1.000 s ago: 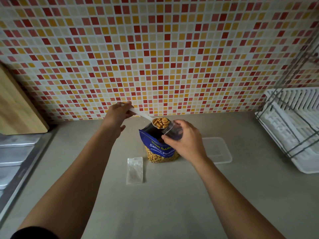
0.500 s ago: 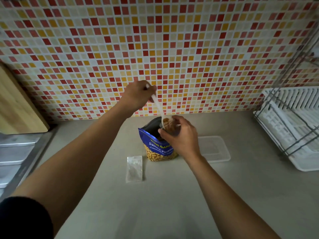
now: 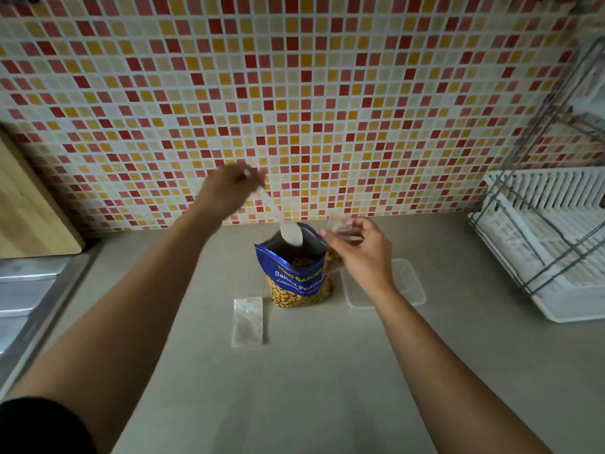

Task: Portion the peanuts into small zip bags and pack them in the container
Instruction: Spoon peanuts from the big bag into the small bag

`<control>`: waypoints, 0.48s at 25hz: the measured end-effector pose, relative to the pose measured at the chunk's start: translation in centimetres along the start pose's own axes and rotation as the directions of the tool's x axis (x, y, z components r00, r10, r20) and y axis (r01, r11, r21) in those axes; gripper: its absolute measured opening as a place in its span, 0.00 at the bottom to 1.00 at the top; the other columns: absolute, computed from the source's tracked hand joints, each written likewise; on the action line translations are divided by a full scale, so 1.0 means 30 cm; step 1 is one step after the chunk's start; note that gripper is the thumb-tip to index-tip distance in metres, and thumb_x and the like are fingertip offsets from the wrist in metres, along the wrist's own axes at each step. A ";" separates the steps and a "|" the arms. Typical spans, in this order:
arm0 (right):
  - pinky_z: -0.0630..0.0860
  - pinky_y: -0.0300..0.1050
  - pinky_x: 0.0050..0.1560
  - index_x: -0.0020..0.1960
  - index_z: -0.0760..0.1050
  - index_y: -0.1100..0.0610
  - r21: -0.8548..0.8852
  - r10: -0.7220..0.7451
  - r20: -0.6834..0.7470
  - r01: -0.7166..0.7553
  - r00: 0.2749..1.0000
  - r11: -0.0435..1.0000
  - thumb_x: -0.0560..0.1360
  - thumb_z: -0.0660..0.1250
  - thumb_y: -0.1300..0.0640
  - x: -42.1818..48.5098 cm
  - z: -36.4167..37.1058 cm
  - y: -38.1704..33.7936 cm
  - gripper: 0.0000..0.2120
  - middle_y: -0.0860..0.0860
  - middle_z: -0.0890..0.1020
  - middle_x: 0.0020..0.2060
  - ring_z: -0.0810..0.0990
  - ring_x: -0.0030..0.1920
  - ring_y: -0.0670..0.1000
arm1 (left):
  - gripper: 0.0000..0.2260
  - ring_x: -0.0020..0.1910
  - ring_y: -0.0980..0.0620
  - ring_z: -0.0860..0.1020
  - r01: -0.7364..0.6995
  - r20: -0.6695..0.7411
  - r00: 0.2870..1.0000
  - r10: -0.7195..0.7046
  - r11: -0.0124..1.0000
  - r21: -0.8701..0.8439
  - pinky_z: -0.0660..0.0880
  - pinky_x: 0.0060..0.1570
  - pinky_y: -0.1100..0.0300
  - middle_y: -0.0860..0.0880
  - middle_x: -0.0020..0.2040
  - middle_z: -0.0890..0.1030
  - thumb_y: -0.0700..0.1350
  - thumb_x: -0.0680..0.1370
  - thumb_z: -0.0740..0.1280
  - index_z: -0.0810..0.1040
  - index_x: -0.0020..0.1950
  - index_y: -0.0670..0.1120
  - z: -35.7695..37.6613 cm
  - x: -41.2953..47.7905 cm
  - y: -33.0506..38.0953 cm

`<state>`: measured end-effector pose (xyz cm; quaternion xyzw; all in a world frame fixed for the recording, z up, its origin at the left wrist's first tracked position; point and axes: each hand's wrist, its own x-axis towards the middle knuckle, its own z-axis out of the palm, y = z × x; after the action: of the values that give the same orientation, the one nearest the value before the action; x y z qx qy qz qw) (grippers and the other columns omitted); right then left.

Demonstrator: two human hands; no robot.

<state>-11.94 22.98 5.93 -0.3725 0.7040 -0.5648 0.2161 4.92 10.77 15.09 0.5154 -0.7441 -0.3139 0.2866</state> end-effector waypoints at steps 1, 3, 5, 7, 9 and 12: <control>0.79 0.37 0.42 0.50 0.75 0.53 0.006 0.002 -0.002 -0.002 1.000 1.000 0.63 0.77 0.45 0.005 -0.015 -0.013 0.21 0.48 0.82 0.45 0.82 0.44 0.46 | 0.11 0.43 0.53 0.74 0.009 0.080 0.997 -0.016 0.997 0.082 0.69 0.39 0.63 0.46 0.47 0.79 0.49 0.79 0.62 0.79 0.52 0.43 0.049 -0.016 -0.035; 0.73 0.27 0.35 0.48 0.75 0.53 0.003 0.007 0.005 -0.007 1.000 1.000 0.64 0.77 0.46 0.013 -0.042 -0.047 0.19 0.47 0.81 0.42 0.80 0.41 0.42 | 0.11 0.46 0.50 0.76 -0.046 0.199 0.980 0.004 0.976 0.212 0.72 0.45 0.58 0.45 0.48 0.80 0.48 0.77 0.65 0.80 0.52 0.42 0.131 -0.040 -0.093; 0.70 0.24 0.29 0.47 0.74 0.54 0.006 0.022 0.022 -0.022 1.000 1.000 0.65 0.76 0.46 0.012 -0.065 -0.077 0.18 0.46 0.80 0.40 0.78 0.38 0.40 | 0.09 0.46 0.50 0.77 -0.095 0.223 0.974 0.028 0.950 0.299 0.74 0.45 0.56 0.45 0.50 0.81 0.48 0.76 0.67 0.80 0.52 0.45 0.177 -0.049 -0.139; 0.69 0.24 0.28 0.46 0.74 0.55 0.017 0.022 0.026 -0.023 0.999 1.000 0.65 0.76 0.46 0.003 -0.085 -0.098 0.18 0.47 0.81 0.39 0.78 0.36 0.40 | 0.09 0.48 0.50 0.76 -0.088 0.219 0.976 0.010 0.933 0.348 0.74 0.50 0.51 0.47 0.51 0.81 0.50 0.75 0.68 0.78 0.51 0.48 0.194 -0.047 -0.172; 0.70 0.25 0.28 0.44 0.74 0.55 0.023 0.017 0.018 -0.017 1.000 1.000 0.65 0.76 0.46 -0.009 -0.105 -0.116 0.17 0.46 0.80 0.37 0.78 0.35 0.40 | 0.14 0.55 0.47 0.75 -0.068 0.182 0.983 -0.004 0.918 0.391 0.73 0.56 0.45 0.47 0.57 0.78 0.54 0.73 0.68 0.77 0.55 0.49 0.197 -0.059 -0.189; 0.75 0.31 0.35 0.39 0.72 0.51 0.022 0.003 -0.002 -0.003 1.000 1.000 0.64 0.76 0.45 -0.016 -0.131 -0.136 0.15 0.44 0.79 0.35 0.78 0.36 0.41 | 0.17 0.60 0.47 0.73 -0.106 0.011 0.994 0.107 0.958 0.265 0.74 0.55 0.52 0.46 0.62 0.75 0.54 0.75 0.66 0.76 0.60 0.48 0.185 -0.132 -0.157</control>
<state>-13.35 25.51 10.82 -0.3684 0.6985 -0.5725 0.2204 4.74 14.20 7.53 0.5091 -0.8055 -0.1946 0.2327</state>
